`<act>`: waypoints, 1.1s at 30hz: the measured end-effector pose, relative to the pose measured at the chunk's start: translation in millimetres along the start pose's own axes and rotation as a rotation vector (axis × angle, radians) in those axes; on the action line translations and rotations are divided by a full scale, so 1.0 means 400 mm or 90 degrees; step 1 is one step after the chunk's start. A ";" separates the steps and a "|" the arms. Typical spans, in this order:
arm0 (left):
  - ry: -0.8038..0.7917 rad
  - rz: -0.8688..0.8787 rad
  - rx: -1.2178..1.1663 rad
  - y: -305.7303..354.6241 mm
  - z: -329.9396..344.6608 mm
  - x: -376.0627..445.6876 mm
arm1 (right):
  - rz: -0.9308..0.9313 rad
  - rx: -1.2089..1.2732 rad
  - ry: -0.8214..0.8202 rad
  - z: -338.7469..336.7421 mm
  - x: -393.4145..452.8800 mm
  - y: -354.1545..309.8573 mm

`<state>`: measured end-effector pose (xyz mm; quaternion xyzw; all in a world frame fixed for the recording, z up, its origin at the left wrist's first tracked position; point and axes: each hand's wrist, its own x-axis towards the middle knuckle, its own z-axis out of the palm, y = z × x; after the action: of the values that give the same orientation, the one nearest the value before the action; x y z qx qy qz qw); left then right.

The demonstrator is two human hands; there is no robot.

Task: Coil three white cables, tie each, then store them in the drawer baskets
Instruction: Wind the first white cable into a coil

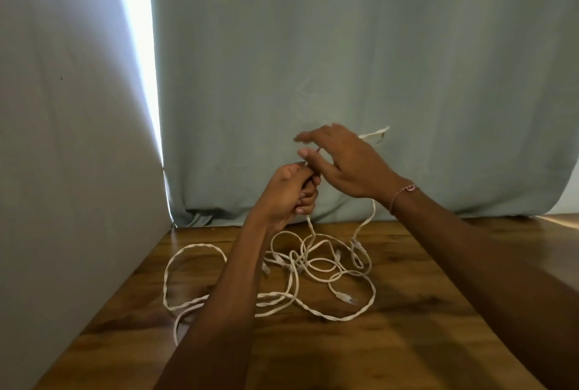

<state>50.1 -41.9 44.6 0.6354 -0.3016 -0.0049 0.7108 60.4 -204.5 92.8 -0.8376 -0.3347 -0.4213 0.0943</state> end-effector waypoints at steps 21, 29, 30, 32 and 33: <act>-0.003 -0.020 0.180 -0.041 -0.012 0.061 | -0.041 0.031 -0.015 0.079 -0.004 0.064; -0.010 -0.043 0.102 -0.049 -0.003 0.062 | 0.194 0.222 0.150 0.107 0.028 0.080; -0.022 -0.051 0.085 -0.049 -0.006 0.059 | 0.264 0.272 0.205 0.101 0.041 0.090; -0.025 -0.055 0.030 -0.044 -0.013 0.058 | 0.351 0.315 0.283 0.083 0.055 0.103; -0.021 -0.059 -0.007 -0.042 -0.013 0.059 | 0.345 0.271 0.280 0.081 0.050 0.110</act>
<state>78.0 -49.7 39.3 0.6448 -0.2835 -0.0500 0.7080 117.8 -214.0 93.3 -0.7471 -0.1535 -0.4718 0.4424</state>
